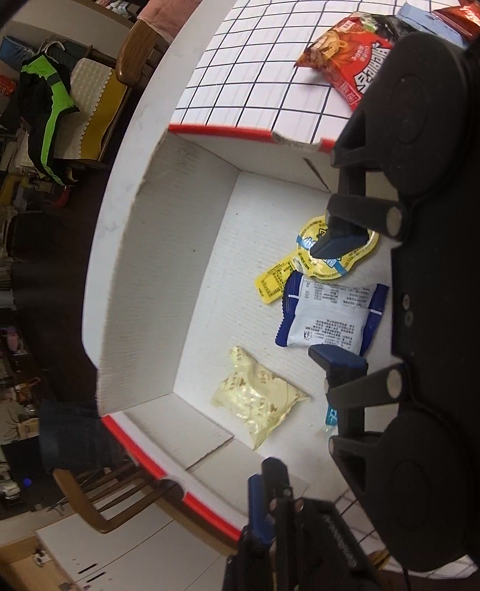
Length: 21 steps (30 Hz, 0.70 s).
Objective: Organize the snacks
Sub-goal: 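Carry both snacks into the red box and open both tools, then withdraw both tools from the box back over the snack pile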
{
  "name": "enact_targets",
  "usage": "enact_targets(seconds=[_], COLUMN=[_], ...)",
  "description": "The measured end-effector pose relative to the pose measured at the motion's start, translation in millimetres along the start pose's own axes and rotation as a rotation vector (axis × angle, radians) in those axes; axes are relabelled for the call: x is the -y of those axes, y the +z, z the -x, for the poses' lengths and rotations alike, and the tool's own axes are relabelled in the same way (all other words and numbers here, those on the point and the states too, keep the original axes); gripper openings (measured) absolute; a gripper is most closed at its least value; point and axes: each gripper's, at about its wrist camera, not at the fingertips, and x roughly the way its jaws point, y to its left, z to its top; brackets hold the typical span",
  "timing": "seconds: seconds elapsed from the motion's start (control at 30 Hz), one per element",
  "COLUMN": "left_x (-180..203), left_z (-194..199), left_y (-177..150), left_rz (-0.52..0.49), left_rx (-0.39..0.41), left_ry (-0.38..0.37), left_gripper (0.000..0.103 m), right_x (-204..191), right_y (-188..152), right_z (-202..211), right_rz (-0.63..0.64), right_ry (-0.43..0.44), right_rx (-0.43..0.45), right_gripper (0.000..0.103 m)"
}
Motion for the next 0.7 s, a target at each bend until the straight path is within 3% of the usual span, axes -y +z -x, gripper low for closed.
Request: enact_targets(seconds=[0.3, 0.7], left_x=[18, 71], left_z=[23, 59], left_y=[0, 4], left_rz=[-0.012, -0.041], left_rx=[0.032, 0.095], left_ry=[-0.024, -0.057], left_gripper=[0.012, 0.012], right_x=[19, 59], right_y=[-13, -42], right_z=[44, 104], right_rz=[-0.058, -0.105], right_ry=[0.059, 0.098], right_rx=[0.067, 0.158], right_gripper=[0.063, 0.074])
